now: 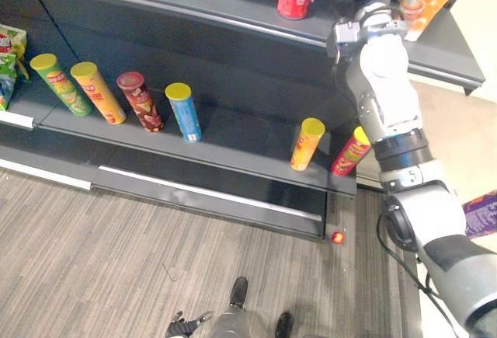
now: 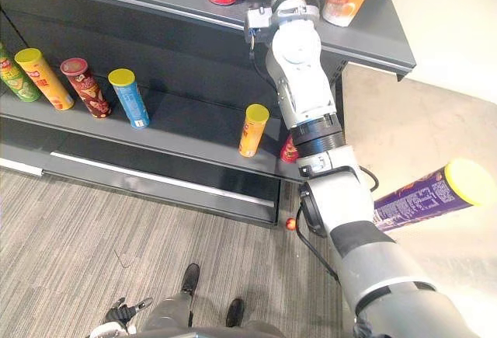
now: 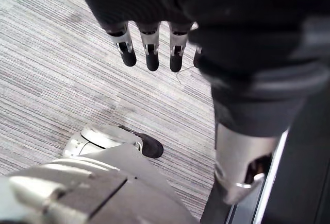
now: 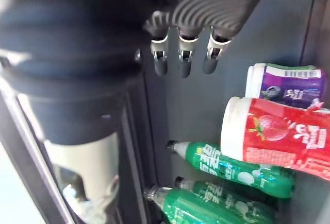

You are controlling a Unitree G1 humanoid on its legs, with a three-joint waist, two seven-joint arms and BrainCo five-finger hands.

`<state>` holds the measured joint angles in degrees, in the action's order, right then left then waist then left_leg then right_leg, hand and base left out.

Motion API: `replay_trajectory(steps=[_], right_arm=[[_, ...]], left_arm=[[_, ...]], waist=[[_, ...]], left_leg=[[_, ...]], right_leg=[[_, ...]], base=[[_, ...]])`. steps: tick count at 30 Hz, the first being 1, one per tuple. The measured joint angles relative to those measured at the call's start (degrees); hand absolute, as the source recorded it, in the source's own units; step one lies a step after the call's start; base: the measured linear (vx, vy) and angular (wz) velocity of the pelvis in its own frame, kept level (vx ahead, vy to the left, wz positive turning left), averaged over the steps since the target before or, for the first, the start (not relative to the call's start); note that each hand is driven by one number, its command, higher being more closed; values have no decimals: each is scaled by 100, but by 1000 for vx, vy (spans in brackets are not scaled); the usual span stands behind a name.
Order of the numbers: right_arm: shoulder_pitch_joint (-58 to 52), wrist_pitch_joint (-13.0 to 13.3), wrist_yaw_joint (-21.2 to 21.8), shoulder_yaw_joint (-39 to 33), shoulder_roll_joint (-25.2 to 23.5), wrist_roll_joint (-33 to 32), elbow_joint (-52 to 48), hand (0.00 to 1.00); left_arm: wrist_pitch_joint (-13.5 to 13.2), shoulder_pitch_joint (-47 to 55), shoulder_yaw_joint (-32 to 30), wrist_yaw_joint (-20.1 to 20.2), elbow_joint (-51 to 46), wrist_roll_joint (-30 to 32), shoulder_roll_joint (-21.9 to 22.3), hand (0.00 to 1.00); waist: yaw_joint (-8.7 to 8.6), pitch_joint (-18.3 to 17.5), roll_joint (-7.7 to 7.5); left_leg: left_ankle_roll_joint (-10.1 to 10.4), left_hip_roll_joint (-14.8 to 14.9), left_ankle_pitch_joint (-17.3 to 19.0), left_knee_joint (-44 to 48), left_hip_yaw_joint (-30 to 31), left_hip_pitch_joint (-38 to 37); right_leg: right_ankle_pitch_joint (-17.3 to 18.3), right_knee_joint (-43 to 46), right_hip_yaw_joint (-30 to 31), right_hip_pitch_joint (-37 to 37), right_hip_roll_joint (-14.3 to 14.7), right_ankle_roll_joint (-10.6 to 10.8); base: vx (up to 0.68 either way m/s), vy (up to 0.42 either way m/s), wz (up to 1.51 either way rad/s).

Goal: Put the gum and the chips on the shelf.

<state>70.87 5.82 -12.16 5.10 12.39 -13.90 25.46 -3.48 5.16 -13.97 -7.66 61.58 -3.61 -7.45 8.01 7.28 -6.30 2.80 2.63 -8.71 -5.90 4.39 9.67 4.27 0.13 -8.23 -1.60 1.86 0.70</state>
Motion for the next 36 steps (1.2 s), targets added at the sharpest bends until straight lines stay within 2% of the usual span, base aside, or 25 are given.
replay_trajectory(steps=[7,10,16,19,23,29,30,36], right_arm=[[-38,87,-113,63,-171,6,-529,0],[-191,162,-97,389,-228,7,-808,0],[-812,274,233,1053,-493,-14,-1789,0],[-1279,342,442,1572,-733,-42,-2219,0],[-1937,440,708,2083,-895,-289,-2731,0],[-2740,472,846,2498,-1043,-727,-2915,0],[-2920,481,933,2641,-1069,-840,-2933,0],[-4097,472,1282,3212,-1017,-1294,-2965,0]], left_arm=[[40,60,-1,-73,0,5,2,0],[45,121,-4,-85,0,7,2,0],[89,139,-4,-95,5,62,-3,0],[110,244,-1,-105,11,230,-17,0],[110,299,12,-110,57,256,-22,0],[115,363,40,-134,224,260,-34,0],[115,393,80,-154,235,268,-50,0],[115,423,238,-219,268,270,-85,0]], waist=[[-12,-32,-36],[-8,-132,-41],[-29,-211,-55],[-138,-341,-83],[-152,-390,-119],[-204,-458,-100],[-277,-470,-58],[-329,-560,-46]], left_leg=[[7,-7,-5,3,72,0],[6,-8,-6,13,70,0],[62,7,37,1,48,-93],[64,10,40,1,14,-94],[70,26,51,7,-89,-127],[69,49,82,2,-234,-223],[71,52,86,2,-245,-224],[76,85,111,4,-395,-235]], right_leg=[[0,-5,-66,25,4,0],[0,-9,-66,28,3,0],[22,-1,-49,91,10,1],[32,4,-33,83,9,-3],[40,18,71,80,11,-14],[66,99,222,55,8,-25],[70,101,235,47,9,-29],[75,159,372,-25,20,-36]], base=[[0,-2,4],[0,0,0],[-3,-2,-1],[0,0,-1],[12,-2,-13],[3,-2,-14],[3,-2,-5],[28,-8,-13]])
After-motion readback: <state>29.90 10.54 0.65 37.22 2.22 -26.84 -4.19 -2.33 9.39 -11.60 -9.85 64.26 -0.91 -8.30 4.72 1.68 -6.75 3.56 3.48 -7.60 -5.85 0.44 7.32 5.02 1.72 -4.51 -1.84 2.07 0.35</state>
